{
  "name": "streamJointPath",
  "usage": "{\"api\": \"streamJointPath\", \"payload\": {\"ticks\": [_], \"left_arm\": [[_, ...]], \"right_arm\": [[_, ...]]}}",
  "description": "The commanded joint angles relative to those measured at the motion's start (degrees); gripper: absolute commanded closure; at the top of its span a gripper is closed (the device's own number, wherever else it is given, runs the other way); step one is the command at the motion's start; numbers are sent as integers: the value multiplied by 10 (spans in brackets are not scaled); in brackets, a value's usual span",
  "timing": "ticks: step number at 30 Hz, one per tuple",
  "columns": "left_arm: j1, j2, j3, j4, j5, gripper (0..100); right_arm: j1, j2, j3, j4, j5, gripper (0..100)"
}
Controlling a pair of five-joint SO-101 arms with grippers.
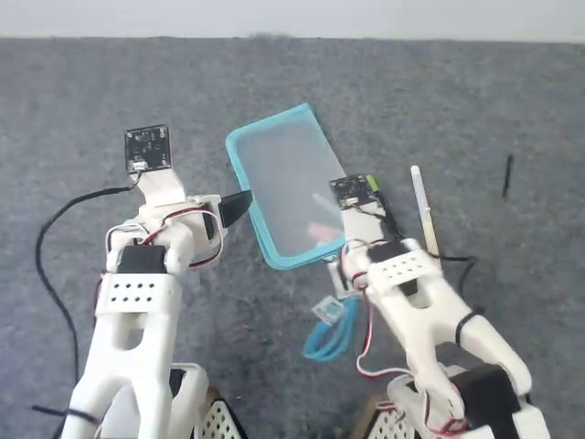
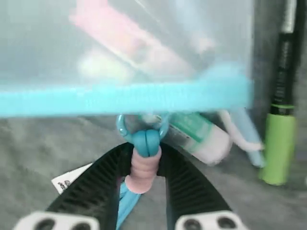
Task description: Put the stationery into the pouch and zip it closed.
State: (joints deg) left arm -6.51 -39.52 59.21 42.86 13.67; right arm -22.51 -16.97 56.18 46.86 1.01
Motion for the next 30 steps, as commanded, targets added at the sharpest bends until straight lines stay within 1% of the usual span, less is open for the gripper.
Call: {"api": "streamJointPath", "payload": {"ticks": [1, 3, 6, 13, 14, 16, 18, 20, 22, 24, 27, 30], "left_arm": [[0, 2, -6, -17, -5, 633], [0, 2, -6, -14, -8, 633], [1, 2, -6, -14, -46, 633], [10, 2, -6, -11, -61, 633], [20, 2, -8, -1, -72, 646], [52, -2, -10, 18, -94, 719], [72, -3, -11, 20, -89, 814], [77, -2, -17, 19, -78, 872], [75, 1, -27, 19, -76, 855], [74, 1, -33, 9, -62, 803], [79, 4, -22, -37, -50, 731], [79, 24, 1, -83, -51, 713]], "right_arm": [[54, -13, -67, 80, 75, 991], [65, -15, -87, 109, 85, 991], [73, -52, -94, 122, 105, 991], [70, -234, -110, 193, 153, 992], [70, -254, -120, 210, 156, 992], [70, -278, -152, 244, 156, 992], [65, -284, -191, 270, 156, 992], [51, -279, -230, 294, 156, 992], [30, -269, -260, 316, 156, 992], [-1, -256, -277, 335, 156, 992], [-45, -251, -280, 345, 156, 991], [-61, -250, -286, 342, 156, 991]]}}
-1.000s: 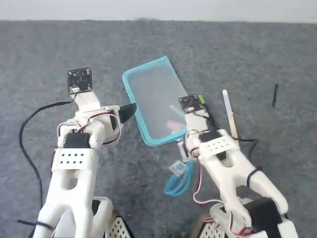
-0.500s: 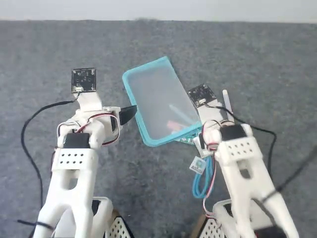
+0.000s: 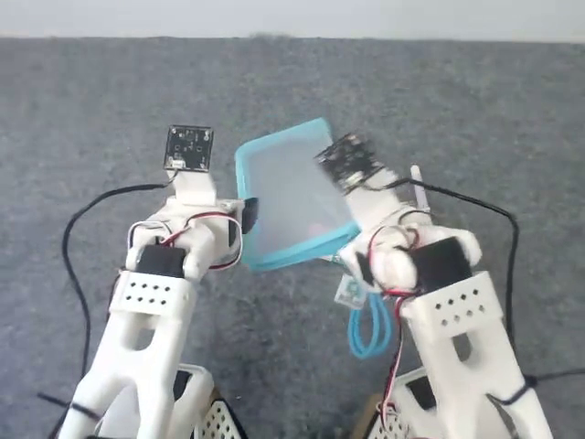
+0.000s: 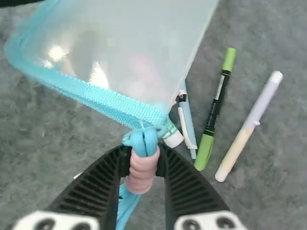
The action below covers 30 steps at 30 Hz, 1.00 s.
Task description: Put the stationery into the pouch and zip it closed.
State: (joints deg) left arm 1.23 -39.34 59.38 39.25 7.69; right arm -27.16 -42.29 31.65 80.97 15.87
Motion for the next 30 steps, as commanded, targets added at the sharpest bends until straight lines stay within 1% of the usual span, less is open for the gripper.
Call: {"api": "streamJointPath", "payload": {"ticks": [1, 4, 7, 11, 13, 15, 17, 18, 21, 24, 28, 30], "left_arm": [[3, 36, 2, -57, 8, 713], [3, 95, -4, -63, 8, 713], [2, 145, -11, -62, 8, 713], [12, 171, -12, -60, 6, 713], [36, 167, -11, -60, 6, 713], [65, 165, -14, -61, 7, 713], [78, 165, -16, -61, 10, 712], [71, 164, -19, -60, 11, 712], [12, 136, -17, -57, 11, 712], [-34, 69, -15, -15, 11, 712], [-47, -51, 7, 51, 8, 712], [-54, -111, 8, 100, 7, 712]], "right_arm": [[-14, 6, -50, 1, 7, 991], [6, 9, -99, 7, 8, 992], [32, 21, -182, 22, 17, 992], [43, 111, -330, 69, 28, 992], [36, 175, -404, 98, 26, 992], [8, 233, -463, 129, 14, 992], [-17, 276, -498, 160, 5, 991], [-29, 284, -503, 167, 4, 991], [-48, 279, -502, 167, 7, 991], [-51, 272, -498, 168, 7, 991], [-52, 264, -412, 125, 8, 991], [-51, 257, -342, 78, 6, 991]]}}
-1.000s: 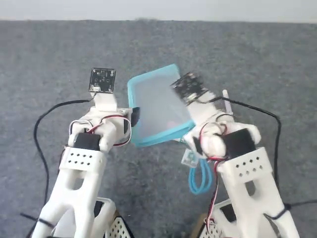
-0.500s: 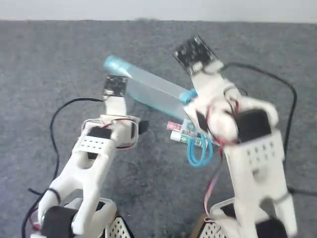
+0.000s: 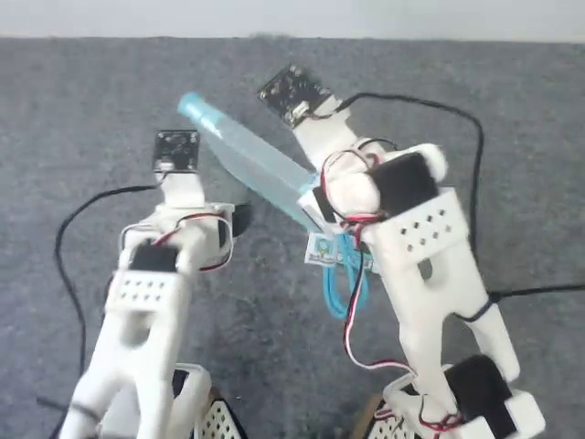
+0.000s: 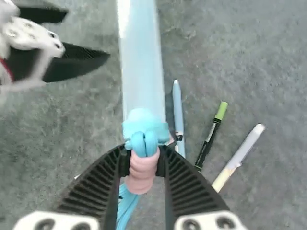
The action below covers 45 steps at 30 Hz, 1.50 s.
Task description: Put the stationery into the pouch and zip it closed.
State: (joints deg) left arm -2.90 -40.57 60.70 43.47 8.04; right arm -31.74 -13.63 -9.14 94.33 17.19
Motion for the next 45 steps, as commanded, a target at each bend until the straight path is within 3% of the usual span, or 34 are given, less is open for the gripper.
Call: {"api": "streamJointPath", "payload": {"ticks": [1, 6, 10, 20, 27, 32, 38, 45], "left_arm": [[-21, -123, -6, 82, -1, 712], [-103, -213, 2, 98, -51, 712], [-117, -222, 3, 97, -63, 711], [-123, -226, 3, 85, -61, 710], [-163, -226, 2, 62, -38, 710], [-162, -226, -3, 72, -37, 710], [-116, -227, -65, 164, -37, 710], [-44, -227, -102, 143, 4, 709]], "right_arm": [[-6, -37, 104, -80, -7, 991], [-7, -106, 282, -201, -18, 991], [-27, -145, 373, -256, -21, 991], [-124, -148, 447, -305, -7, 991], [-120, -194, 462, -306, 18, 991], [-88, -194, 476, -323, -18, 991], [-117, -193, 572, -425, -25, 991], [-124, -194, 580, -430, -26, 991]]}}
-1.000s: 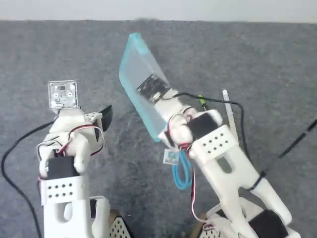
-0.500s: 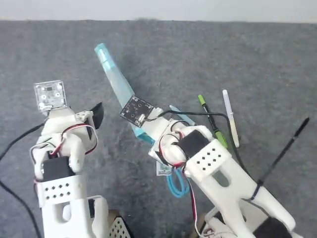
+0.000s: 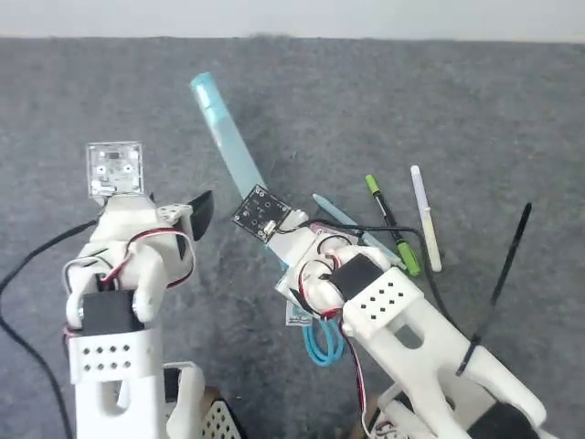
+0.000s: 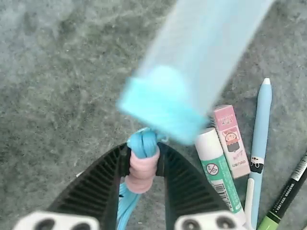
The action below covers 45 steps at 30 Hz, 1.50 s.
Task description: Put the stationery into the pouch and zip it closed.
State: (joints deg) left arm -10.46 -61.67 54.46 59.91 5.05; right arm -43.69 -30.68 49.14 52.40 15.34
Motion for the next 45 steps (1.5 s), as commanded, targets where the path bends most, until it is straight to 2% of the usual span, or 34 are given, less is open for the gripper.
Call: {"api": "streamJointPath", "payload": {"ticks": [1, 6, 13, 21, 31, 39, 45], "left_arm": [[47, -15, -39, -32, 43, 709], [118, -10, -7, -124, 48, 709], [132, -9, 73, -199, 47, 710], [155, -4, 92, -207, 46, 710], [149, 128, 95, -250, 21, 712], [98, 130, 98, -245, 21, 712], [70, 130, 108, -244, 21, 712]], "right_arm": [[-4, -23, -2, -11, -8, 991], [-6, -23, -2, -11, -8, 991], [-7, -29, 4, -11, -9, 991], [-7, -29, 6, -11, -9, 991], [7, -29, 4, -9, -8, 991], [107, -29, -60, 45, -8, 991], [114, -31, -76, 60, -8, 991]]}}
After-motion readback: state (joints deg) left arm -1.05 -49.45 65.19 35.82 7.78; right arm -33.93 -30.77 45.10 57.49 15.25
